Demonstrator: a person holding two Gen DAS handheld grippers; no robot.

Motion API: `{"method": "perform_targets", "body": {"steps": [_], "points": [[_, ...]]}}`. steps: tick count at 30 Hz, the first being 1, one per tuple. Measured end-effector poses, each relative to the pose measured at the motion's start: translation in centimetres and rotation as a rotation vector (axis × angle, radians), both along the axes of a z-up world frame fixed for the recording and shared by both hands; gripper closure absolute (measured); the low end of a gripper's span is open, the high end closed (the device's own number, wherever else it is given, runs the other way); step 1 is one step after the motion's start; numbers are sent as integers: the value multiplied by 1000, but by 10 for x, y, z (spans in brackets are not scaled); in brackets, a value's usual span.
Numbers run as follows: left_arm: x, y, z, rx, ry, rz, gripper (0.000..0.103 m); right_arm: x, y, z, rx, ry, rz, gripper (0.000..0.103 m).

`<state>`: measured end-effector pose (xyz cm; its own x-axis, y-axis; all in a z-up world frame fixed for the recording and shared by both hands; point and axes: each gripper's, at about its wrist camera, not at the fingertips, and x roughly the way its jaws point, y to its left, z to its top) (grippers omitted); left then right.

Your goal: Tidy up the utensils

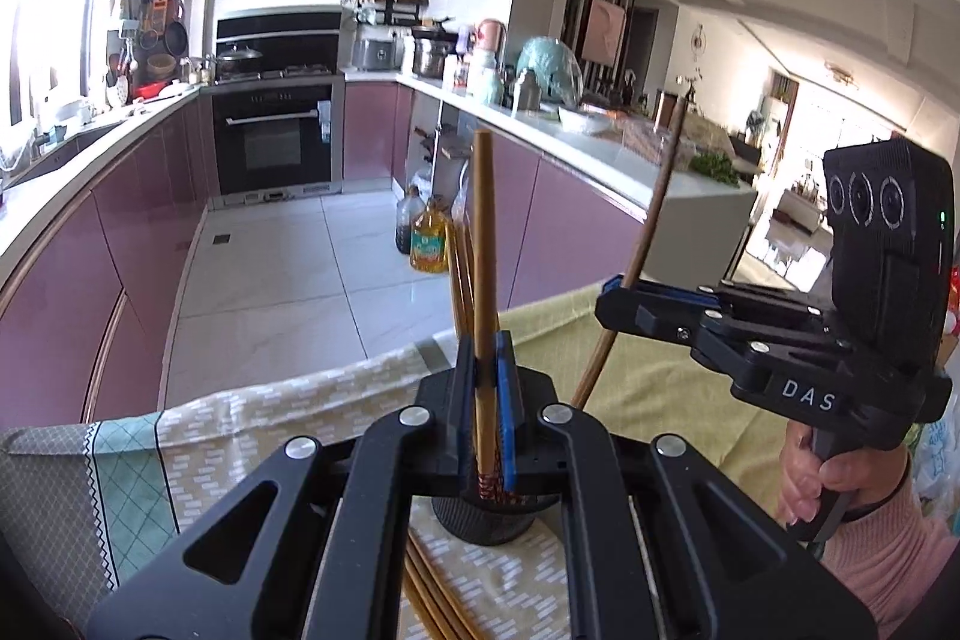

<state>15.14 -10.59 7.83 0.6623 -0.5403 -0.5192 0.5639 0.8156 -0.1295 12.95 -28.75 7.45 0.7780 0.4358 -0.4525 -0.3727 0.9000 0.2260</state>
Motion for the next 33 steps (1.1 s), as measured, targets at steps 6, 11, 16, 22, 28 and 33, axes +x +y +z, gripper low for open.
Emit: {"method": "perform_targets", "body": {"steps": [6,11,16,22,28,33], "points": [[12,-7,-22,53,52,-9,96,13,6,-19,-28,101,1,97],[26,-12,-33,75,83,-1,96,27,6,-32,-24,164,-5,97],[41,-17,-38,75,109,6,96,37,3,-38,-7,180,-18,97],[53,-20,-48,67,143,13,95,43,6,-41,4,179,-23,96],[55,-18,-55,64,159,19,95,42,4,-41,19,172,-34,94],[41,-9,-54,56,118,49,91,33,4,-42,29,160,-21,94]]}}
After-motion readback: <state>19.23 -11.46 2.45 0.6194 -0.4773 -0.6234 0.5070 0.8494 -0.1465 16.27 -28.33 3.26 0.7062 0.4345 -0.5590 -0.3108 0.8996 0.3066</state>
